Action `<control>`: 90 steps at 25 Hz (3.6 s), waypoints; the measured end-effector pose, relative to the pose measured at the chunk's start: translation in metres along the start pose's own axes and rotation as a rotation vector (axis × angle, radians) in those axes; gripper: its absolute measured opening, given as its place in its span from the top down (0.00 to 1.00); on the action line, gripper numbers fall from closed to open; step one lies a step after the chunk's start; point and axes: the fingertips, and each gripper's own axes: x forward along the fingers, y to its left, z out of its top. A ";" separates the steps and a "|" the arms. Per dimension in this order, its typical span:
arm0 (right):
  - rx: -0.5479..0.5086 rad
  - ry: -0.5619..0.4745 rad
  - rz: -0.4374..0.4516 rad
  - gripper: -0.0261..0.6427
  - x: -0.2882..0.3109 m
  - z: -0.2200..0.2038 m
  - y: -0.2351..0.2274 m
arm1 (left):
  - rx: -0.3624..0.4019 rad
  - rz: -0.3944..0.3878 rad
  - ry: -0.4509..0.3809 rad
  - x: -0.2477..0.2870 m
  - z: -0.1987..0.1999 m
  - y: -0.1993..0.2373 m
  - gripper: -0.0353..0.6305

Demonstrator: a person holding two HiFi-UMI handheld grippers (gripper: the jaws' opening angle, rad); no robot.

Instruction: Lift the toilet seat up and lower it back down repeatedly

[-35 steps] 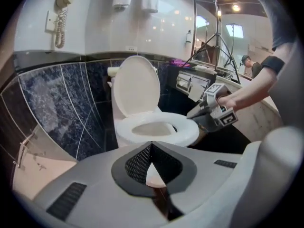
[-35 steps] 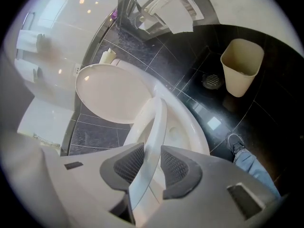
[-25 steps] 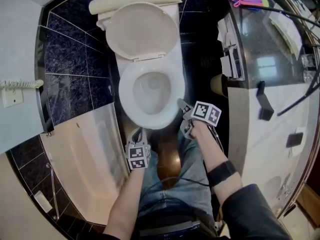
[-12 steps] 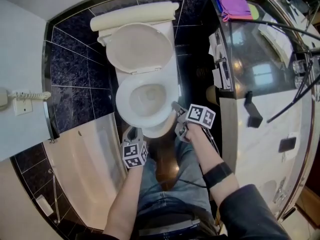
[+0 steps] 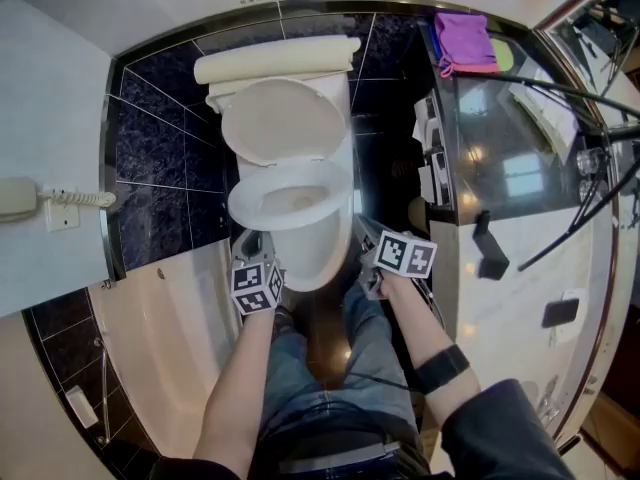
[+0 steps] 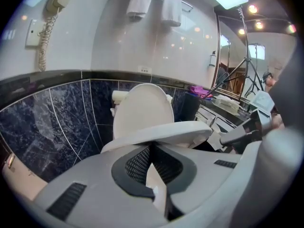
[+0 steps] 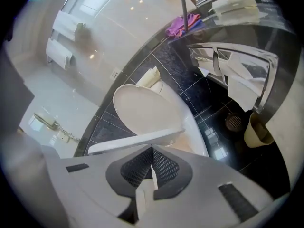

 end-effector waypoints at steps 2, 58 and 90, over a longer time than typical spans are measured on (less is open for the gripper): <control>-0.057 -0.007 -0.001 0.94 -0.006 0.006 0.003 | 0.018 0.006 -0.020 0.010 0.018 0.003 0.95; -0.736 -0.189 -0.096 0.94 -0.146 0.025 0.137 | 0.275 -0.163 -0.154 -0.163 0.132 -0.020 0.95; -0.721 -0.234 -0.192 0.94 -0.223 -0.060 0.133 | 0.218 -0.216 -0.204 -0.280 0.081 -0.004 0.95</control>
